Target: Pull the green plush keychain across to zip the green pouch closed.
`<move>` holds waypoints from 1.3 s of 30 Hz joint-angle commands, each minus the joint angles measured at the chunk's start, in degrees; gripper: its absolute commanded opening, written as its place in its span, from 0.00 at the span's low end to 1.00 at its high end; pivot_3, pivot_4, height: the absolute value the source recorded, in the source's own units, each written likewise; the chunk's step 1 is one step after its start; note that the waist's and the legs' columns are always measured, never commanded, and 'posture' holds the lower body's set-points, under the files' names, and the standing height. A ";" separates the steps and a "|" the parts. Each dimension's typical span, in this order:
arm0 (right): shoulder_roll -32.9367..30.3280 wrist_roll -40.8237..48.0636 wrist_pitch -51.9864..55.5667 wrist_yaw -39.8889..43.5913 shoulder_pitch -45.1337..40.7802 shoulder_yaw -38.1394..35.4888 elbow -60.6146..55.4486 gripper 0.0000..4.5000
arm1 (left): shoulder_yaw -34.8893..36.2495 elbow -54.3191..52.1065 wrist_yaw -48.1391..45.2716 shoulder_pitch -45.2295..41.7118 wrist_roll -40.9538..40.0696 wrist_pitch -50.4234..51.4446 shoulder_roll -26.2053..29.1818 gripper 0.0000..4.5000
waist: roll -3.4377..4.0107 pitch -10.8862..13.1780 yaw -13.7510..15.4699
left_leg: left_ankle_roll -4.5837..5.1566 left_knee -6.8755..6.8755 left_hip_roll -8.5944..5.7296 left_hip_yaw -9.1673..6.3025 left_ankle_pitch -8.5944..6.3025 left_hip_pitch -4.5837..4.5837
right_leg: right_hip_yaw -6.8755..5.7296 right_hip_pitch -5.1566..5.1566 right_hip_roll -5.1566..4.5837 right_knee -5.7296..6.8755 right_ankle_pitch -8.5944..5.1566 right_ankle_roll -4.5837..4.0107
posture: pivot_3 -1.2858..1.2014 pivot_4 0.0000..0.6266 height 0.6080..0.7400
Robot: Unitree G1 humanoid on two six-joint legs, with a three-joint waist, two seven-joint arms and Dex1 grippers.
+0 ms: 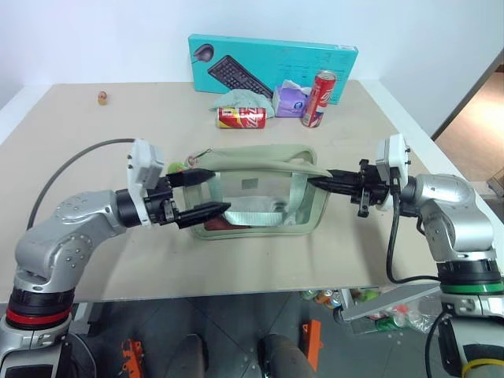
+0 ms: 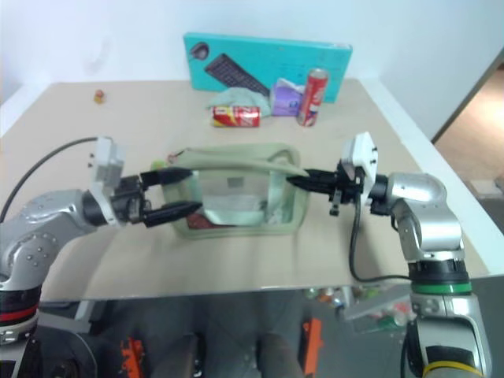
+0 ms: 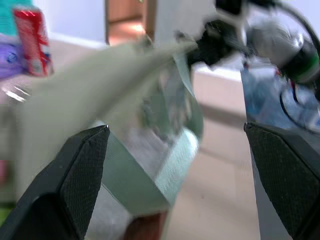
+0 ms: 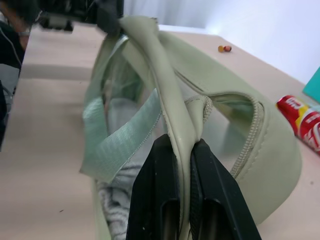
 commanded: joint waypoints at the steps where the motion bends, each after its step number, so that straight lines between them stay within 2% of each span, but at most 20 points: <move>1: -1.17 3.18 3.44 -1.64 2.78 -1.79 -8.22 0.01 | 5.12 -3.46 3.67 -0.97 -5.17 2.96 1.70 1.00 | 0.00 0.00 -0.07 | 0.00 0.00 0.00 0.00 0.00 0.00 | 0.00 0.01 0.00 0.00 0.00 0.00 | 0.52 0.24 1.00; 6: -0.84 3.27 3.53 -3.74 5.14 -2.20 -10.98 0.01 | 9.58 -2.58 9.56 -3.30 -8.75 4.30 2.21 1.00 | -0.01 0.00 -0.10 | -0.02 0.02 0.02 0.00 0.01 0.07 | 0.01 0.06 0.03 0.02 0.04 -0.01 | 0.52 0.24 1.00; 12: -0.38 3.57 3.58 -5.31 5.20 -1.82 -11.80 0.01 | 12.81 2.14 10.73 0.67 -3.17 1.29 4.28 1.00 | 0.00 0.00 -0.17 | -0.02 0.00 0.02 0.08 0.02 0.16 | 0.14 0.05 0.08 0.02 0.09 -0.05 | 0.52 0.24 1.00; 16: -0.03 2.66 2.34 -5.78 5.27 -1.36 -11.23 0.01 | 15.33 5.42 11.53 5.02 -1.36 -1.28 2.79 1.00 | -0.02 0.01 -0.14 | -0.04 -0.02 0.04 0.13 0.00 0.13 | 0.15 0.03 0.06 0.00 0.05 -0.04 | 0.52 0.24 1.00; 24: 0.12 2.55 2.30 -6.20 4.50 -0.66 -11.05 0.01 | 12.20 13.41 6.13 5.35 2.47 -5.53 1.37 1.00 | -0.05 0.00 -0.12 | -0.04 -0.01 0.06 0.14 0.00 0.14 | 0.15 0.02 0.08 0.01 0.10 -0.10 | 0.52 0.24 1.00; 28: -0.69 2.53 2.83 -6.11 5.31 -1.07 -11.66 0.01 | 9.23 17.97 0.32 4.34 4.74 -6.16 2.91 1.00 | -0.05 0.00 -0.12 | -0.04 -0.01 0.07 0.15 0.00 0.13 | 0.15 0.02 0.08 0.01 0.09 -0.09 | 0.52 0.24 1.00; 39: -2.35 2.64 3.01 -5.97 6.96 -2.38 -12.49 0.01 | 1.34 34.15 -14.52 -6.26 14.13 -13.82 4.89 1.00 | -0.05 0.00 -0.08 | -0.04 -0.02 0.06 0.16 0.00 0.10 | 0.15 -0.01 0.09 0.00 0.08 -0.08 | 0.52 0.24 1.00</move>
